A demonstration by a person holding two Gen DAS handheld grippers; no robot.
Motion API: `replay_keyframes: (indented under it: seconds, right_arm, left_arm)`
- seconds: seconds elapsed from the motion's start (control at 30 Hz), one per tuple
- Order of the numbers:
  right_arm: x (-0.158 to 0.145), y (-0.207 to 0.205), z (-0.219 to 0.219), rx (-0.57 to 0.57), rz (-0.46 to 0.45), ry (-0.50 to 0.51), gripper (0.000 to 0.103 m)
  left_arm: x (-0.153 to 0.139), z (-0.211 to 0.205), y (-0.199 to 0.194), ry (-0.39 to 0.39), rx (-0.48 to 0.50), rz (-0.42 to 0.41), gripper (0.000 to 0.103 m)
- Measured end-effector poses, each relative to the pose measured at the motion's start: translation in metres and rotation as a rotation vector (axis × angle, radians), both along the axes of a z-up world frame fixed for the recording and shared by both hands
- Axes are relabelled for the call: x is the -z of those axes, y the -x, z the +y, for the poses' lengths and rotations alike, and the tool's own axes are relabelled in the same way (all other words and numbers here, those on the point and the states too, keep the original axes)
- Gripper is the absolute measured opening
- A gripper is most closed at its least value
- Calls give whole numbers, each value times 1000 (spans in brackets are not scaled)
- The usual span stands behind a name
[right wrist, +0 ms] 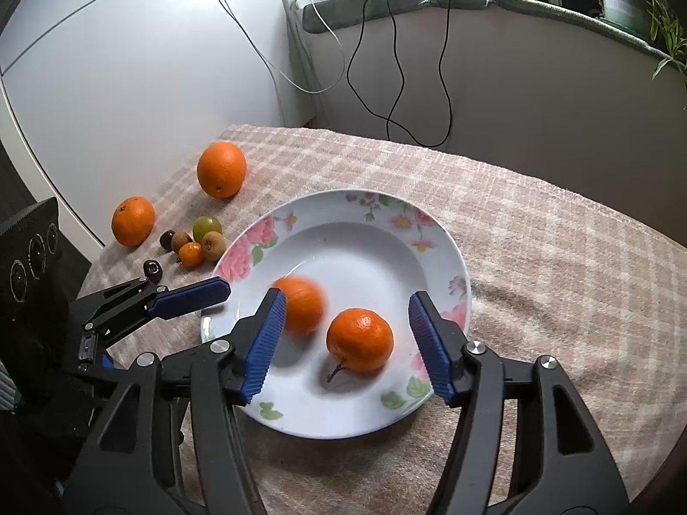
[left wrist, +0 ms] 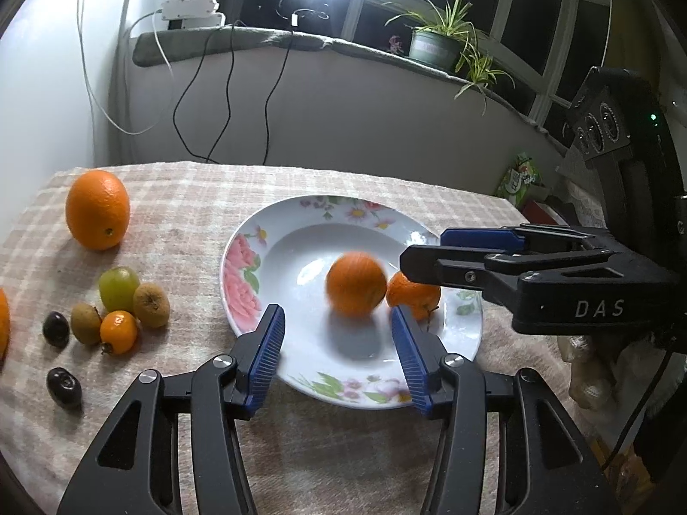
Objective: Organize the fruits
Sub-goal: 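Open both tools to drop the tangerines onto the plate, then move both tools to the large orange beside the fruit cluster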
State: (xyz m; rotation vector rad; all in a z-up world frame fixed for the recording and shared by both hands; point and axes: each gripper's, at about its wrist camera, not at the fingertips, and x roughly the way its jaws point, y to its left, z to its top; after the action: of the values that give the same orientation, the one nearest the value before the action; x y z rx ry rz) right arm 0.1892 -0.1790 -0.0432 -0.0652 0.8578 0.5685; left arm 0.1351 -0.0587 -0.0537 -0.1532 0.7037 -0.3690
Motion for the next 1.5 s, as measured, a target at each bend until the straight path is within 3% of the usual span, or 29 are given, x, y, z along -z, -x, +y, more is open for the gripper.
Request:
replay_keyframes:
  seconds: [0.27,0.73,1.03,1.27,1.43,1.5]
  right_arm:
    - [-6,4,-5,23,-17,-10,77]
    - [-20,14,5,26,-36,-31,84]
    - [-32,24,32,-27,-57,-55,85]
    - [-34,28,67,-93,-64,-54,89]
    - [-34,27,88,-129,-52,-63,93]
    - [-35,26,98,-146,-46,-74,96]
  left_arm:
    - [-4,4,5,-2,-9,-16,51]
    - [-10,27,18,22,-45,-40,51]
    - [-14,68,37,43,-119,-71,61]
    - [-11,108,47,46,-205,-67,61]
    - [-9,136,55,56,-271,-65,68]
    - [-8,146,59,62,-294,-63,76]
